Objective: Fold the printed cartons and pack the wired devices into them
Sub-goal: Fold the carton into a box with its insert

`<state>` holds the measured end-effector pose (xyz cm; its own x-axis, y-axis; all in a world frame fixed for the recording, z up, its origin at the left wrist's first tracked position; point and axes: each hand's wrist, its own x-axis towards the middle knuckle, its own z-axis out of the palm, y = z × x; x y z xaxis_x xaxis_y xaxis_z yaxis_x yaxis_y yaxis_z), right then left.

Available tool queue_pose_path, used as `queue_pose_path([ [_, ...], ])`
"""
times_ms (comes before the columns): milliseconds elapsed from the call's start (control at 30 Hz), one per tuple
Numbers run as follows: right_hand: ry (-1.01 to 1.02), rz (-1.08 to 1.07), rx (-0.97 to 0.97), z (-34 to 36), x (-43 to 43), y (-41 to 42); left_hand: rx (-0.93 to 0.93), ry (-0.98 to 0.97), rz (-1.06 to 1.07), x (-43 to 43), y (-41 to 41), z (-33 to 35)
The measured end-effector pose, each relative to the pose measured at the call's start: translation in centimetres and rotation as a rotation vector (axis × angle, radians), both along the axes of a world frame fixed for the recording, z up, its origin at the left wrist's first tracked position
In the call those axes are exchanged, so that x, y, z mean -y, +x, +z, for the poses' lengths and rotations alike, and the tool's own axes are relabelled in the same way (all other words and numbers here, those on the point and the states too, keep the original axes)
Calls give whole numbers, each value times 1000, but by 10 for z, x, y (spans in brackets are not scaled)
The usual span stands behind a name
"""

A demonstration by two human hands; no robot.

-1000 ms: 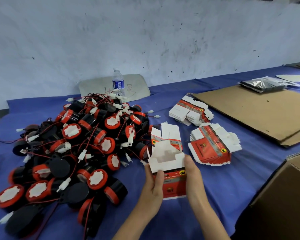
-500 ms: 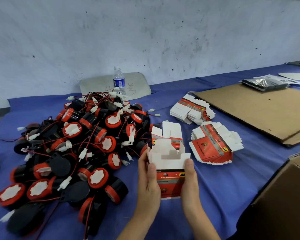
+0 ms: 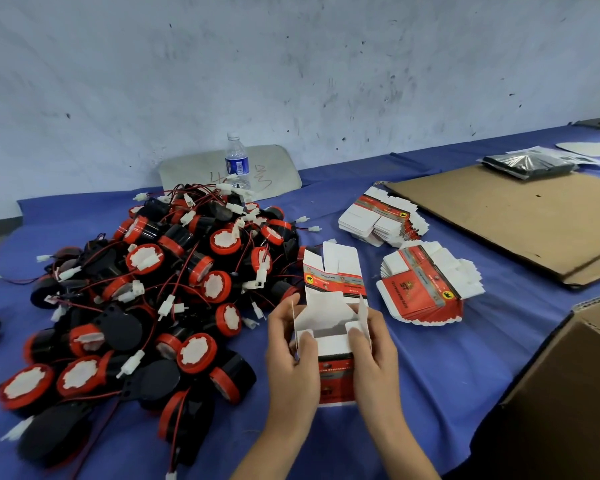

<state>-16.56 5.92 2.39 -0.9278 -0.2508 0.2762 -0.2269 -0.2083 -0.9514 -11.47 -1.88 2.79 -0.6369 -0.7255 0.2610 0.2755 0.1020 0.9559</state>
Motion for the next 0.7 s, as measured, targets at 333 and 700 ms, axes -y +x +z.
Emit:
queue_pose_path([
  [333,155,-66,-343,1,-4,3,17,-100,-2,8,0,1],
  [700,-106,-52,89,13,-2,2,-132,-519,-40,18,8,-5],
])
